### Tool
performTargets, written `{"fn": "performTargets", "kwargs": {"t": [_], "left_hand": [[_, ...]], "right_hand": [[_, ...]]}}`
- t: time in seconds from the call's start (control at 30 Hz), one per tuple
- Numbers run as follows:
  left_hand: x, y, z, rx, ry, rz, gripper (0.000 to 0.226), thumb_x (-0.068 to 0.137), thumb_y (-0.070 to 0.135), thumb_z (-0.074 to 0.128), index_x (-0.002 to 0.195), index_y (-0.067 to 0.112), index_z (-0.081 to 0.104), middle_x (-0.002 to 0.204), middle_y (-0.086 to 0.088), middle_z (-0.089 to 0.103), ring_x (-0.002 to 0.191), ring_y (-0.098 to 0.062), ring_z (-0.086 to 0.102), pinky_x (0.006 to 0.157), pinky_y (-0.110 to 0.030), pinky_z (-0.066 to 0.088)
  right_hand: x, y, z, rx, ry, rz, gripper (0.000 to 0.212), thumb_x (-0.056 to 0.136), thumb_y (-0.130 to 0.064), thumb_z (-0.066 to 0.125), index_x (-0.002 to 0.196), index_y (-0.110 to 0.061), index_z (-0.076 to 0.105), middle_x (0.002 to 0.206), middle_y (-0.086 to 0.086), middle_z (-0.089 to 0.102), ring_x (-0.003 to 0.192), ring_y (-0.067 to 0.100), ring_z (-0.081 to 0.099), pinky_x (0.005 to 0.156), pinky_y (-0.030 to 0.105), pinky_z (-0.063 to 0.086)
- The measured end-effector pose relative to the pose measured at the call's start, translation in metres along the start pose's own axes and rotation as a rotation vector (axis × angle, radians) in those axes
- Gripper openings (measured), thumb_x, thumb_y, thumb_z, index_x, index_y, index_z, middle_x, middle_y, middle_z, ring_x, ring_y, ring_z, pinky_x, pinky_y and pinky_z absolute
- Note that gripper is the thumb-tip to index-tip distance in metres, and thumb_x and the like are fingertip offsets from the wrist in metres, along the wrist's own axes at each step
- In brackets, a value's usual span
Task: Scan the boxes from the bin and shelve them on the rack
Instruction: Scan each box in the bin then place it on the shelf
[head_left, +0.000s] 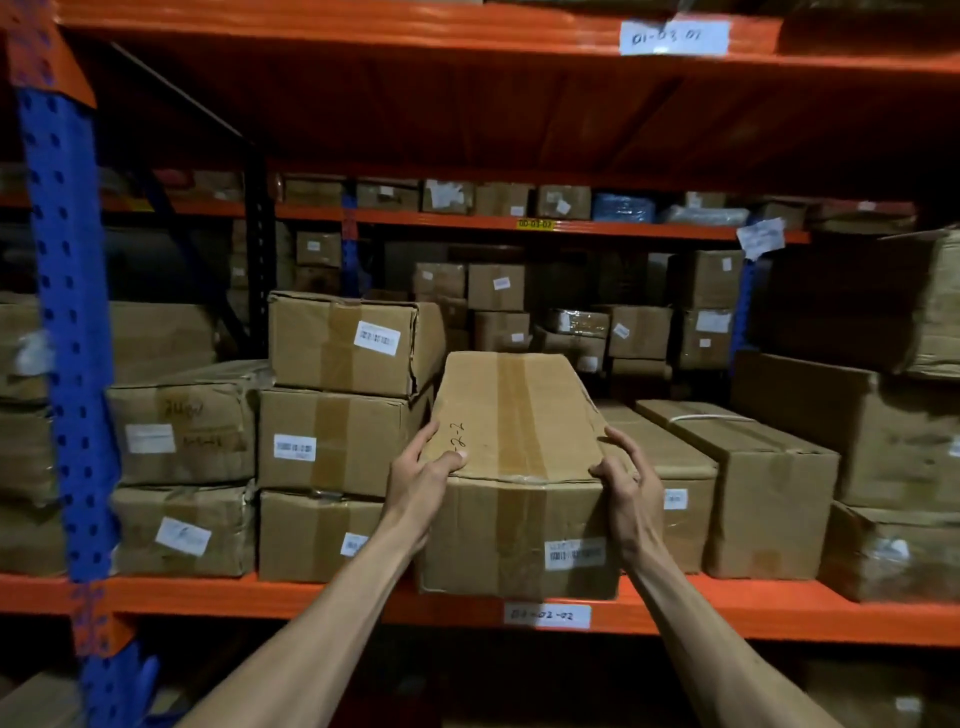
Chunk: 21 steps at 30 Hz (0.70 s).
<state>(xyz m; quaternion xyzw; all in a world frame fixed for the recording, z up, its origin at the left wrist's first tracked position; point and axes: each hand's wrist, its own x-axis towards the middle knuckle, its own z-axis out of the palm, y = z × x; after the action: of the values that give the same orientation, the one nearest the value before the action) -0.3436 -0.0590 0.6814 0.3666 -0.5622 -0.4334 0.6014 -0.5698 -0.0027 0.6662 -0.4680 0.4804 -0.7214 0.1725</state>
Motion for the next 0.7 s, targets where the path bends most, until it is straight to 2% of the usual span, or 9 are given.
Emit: {"fn": "performTargets", "kwargs": {"t": [0.1, 0.13, 0.2, 0.33, 0.43, 0.5, 0.57, 0.63, 0.7], "left_hand": [[0.048, -0.029, 0.000, 0.044, 0.008, -0.037, 0.064, 0.084, 0.016, 0.073, 0.143, 0.027, 0.051, 0.139, -0.004, 0.057, 0.121, -0.019, 0.055, 0.106, -0.041, 0.043], [0.062, -0.040, 0.000, 0.057, 0.011, -0.042, 0.061, 0.084, 0.016, 0.072, 0.142, 0.025, 0.052, 0.141, -0.005, 0.056, 0.124, -0.021, 0.053, 0.109, -0.042, 0.041], [0.087, -0.060, 0.001, 0.082, 0.025, -0.039, 0.055, 0.085, 0.016, 0.071, 0.138, 0.024, 0.057, 0.140, -0.004, 0.057, 0.122, -0.019, 0.053, 0.107, -0.038, 0.041], [0.130, -0.074, 0.007, 0.095, 0.010, 0.023, 0.044, 0.086, 0.018, 0.070, 0.129, 0.027, 0.064, 0.118, 0.005, 0.067, 0.103, -0.006, 0.060, 0.083, -0.021, 0.046], [0.160, -0.075, 0.006, 0.197, 0.060, 0.094, 0.036, 0.088, 0.020, 0.068, 0.122, 0.032, 0.068, 0.122, 0.005, 0.065, 0.115, -0.018, 0.059, 0.101, -0.036, 0.046], [0.176, -0.082, 0.008, 0.302, 0.112, 0.153, 0.029, 0.091, 0.022, 0.065, 0.117, 0.033, 0.069, 0.125, 0.008, 0.062, 0.119, -0.018, 0.058, 0.104, -0.036, 0.044], [0.180, -0.097, 0.013, 0.443, 0.152, 0.326, 0.024, 0.095, 0.019, 0.061, 0.116, 0.025, 0.071, 0.141, 0.002, 0.055, 0.128, -0.016, 0.053, 0.104, -0.027, 0.044], [0.180, -0.114, 0.018, 0.595, 0.187, 0.588, 0.026, 0.098, 0.016, 0.057, 0.120, 0.012, 0.071, 0.155, -0.010, 0.039, 0.134, -0.016, 0.045, 0.101, -0.012, 0.040], [0.187, -0.128, 0.015, 0.732, 0.187, 0.795, 0.034, 0.100, 0.021, 0.050, 0.127, 0.007, 0.067, 0.158, -0.020, 0.030, 0.141, -0.028, 0.038, 0.105, -0.022, 0.040]], "right_hand": [[0.036, 0.038, 0.030, -0.031, -0.010, 0.032, 0.058, 0.075, -0.038, 0.059, 0.133, -0.029, 0.063, 0.115, 0.005, 0.067, 0.102, 0.023, 0.060, 0.082, 0.042, 0.052], [0.046, 0.052, 0.038, -0.037, -0.015, 0.044, 0.060, 0.076, -0.038, 0.059, 0.135, -0.027, 0.063, 0.119, 0.008, 0.066, 0.105, 0.027, 0.061, 0.087, 0.048, 0.053], [0.064, 0.076, 0.050, -0.038, 0.000, 0.070, 0.059, 0.076, -0.038, 0.059, 0.133, -0.026, 0.065, 0.119, 0.011, 0.067, 0.105, 0.030, 0.062, 0.090, 0.050, 0.054], [0.098, 0.104, 0.067, -0.004, 0.048, 0.099, 0.049, 0.076, -0.040, 0.061, 0.123, -0.030, 0.070, 0.099, 0.002, 0.071, 0.088, 0.020, 0.063, 0.068, 0.034, 0.050], [0.123, 0.110, 0.083, -0.031, 0.065, 0.105, 0.050, 0.076, -0.046, 0.061, 0.123, -0.036, 0.071, 0.101, 0.000, 0.071, 0.092, 0.017, 0.063, 0.071, 0.034, 0.048], [0.140, 0.119, 0.094, -0.044, 0.049, 0.126, 0.045, 0.078, -0.048, 0.060, 0.121, -0.040, 0.069, 0.105, 0.002, 0.070, 0.098, 0.021, 0.064, 0.079, 0.041, 0.053], [0.149, 0.132, 0.099, -0.059, 0.057, 0.129, 0.041, 0.082, -0.046, 0.061, 0.121, -0.039, 0.069, 0.108, 0.005, 0.070, 0.104, 0.027, 0.064, 0.090, 0.049, 0.055], [0.148, 0.146, 0.099, -0.104, 0.094, 0.109, 0.042, 0.083, -0.050, 0.058, 0.123, -0.041, 0.065, 0.110, 0.007, 0.072, 0.107, 0.028, 0.066, 0.089, 0.044, 0.054], [0.143, 0.157, 0.098, -0.228, 0.132, -0.024, 0.050, 0.088, -0.055, 0.052, 0.136, -0.040, 0.056, 0.134, 0.012, 0.067, 0.129, 0.027, 0.059, 0.102, 0.039, 0.046]]}}
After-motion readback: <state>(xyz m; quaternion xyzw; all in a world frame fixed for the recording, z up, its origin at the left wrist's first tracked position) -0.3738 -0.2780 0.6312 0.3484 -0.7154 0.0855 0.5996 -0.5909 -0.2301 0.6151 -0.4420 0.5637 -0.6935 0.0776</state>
